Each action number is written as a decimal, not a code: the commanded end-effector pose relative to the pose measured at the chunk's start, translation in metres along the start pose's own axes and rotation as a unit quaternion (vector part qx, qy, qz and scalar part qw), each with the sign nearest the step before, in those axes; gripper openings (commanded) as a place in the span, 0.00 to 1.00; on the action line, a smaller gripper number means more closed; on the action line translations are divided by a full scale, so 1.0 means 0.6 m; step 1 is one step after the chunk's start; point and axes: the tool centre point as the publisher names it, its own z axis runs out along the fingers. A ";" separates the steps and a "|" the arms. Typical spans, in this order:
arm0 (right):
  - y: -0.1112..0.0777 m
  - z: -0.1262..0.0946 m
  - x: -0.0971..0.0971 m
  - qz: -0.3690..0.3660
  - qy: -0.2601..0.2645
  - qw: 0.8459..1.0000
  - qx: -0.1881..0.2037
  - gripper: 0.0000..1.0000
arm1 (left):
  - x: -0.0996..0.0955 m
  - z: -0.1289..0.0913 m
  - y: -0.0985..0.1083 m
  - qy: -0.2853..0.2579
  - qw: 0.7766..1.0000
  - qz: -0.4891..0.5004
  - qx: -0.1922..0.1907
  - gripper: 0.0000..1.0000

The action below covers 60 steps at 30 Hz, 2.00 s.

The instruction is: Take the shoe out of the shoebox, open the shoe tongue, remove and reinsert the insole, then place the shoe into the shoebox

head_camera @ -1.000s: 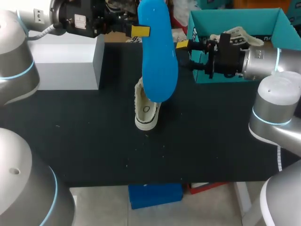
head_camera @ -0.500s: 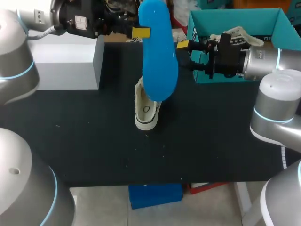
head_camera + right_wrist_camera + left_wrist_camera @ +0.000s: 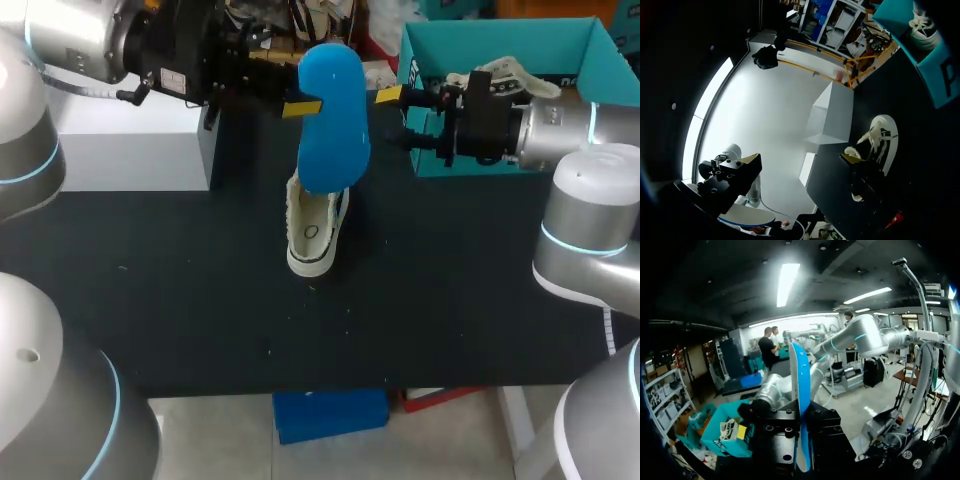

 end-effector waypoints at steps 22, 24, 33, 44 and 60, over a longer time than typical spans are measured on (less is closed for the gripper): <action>-0.002 0.003 0.000 0.000 -0.001 1.000 -0.002 1.00 | 0.033 0.008 0.022 -0.050 0.975 0.210 -0.055 0.00; -0.002 0.003 0.000 0.000 -0.001 1.000 -0.002 1.00 | 0.033 0.008 0.022 -0.050 0.975 0.210 -0.055 0.00; -0.002 0.003 0.000 0.000 -0.001 1.000 -0.002 1.00 | 0.086 0.016 0.056 -0.077 0.950 0.289 -0.086 0.00; -0.002 0.003 0.000 0.000 -0.001 1.000 -0.002 1.00 | 0.142 0.040 0.140 -0.080 0.903 0.410 -0.099 0.00; -0.002 0.003 0.000 0.000 -0.001 1.000 -0.002 1.00 | 0.144 0.064 0.241 -0.118 0.784 0.587 -0.161 0.00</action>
